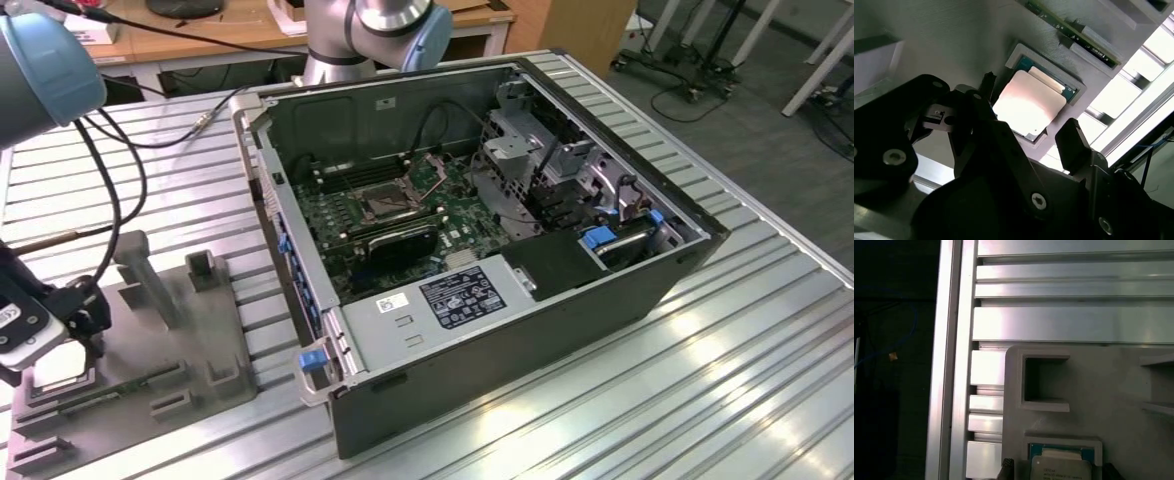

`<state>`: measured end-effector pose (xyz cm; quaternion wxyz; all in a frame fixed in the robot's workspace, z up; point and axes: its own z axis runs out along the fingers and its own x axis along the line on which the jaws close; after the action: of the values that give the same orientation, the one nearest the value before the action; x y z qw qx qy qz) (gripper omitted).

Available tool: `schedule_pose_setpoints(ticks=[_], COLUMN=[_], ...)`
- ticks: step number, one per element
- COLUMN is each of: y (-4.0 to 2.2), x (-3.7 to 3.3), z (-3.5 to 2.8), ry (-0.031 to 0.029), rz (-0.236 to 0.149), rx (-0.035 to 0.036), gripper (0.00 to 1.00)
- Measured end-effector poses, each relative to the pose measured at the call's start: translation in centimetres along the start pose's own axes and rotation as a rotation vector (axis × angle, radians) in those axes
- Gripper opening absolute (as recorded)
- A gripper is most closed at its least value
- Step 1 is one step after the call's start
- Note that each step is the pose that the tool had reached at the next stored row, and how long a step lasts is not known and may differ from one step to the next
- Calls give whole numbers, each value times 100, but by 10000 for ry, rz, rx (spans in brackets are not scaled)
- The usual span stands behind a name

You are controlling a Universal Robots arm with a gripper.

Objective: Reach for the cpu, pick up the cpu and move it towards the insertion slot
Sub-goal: 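Reach for the cpu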

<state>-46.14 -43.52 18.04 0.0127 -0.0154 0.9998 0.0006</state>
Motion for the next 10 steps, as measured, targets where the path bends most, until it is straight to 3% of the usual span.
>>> schedule_pose_setpoints(ticks=[10], y=[-1], x=[1], z=[38], ry=[1], rz=[97], rx=[4], gripper=[74])
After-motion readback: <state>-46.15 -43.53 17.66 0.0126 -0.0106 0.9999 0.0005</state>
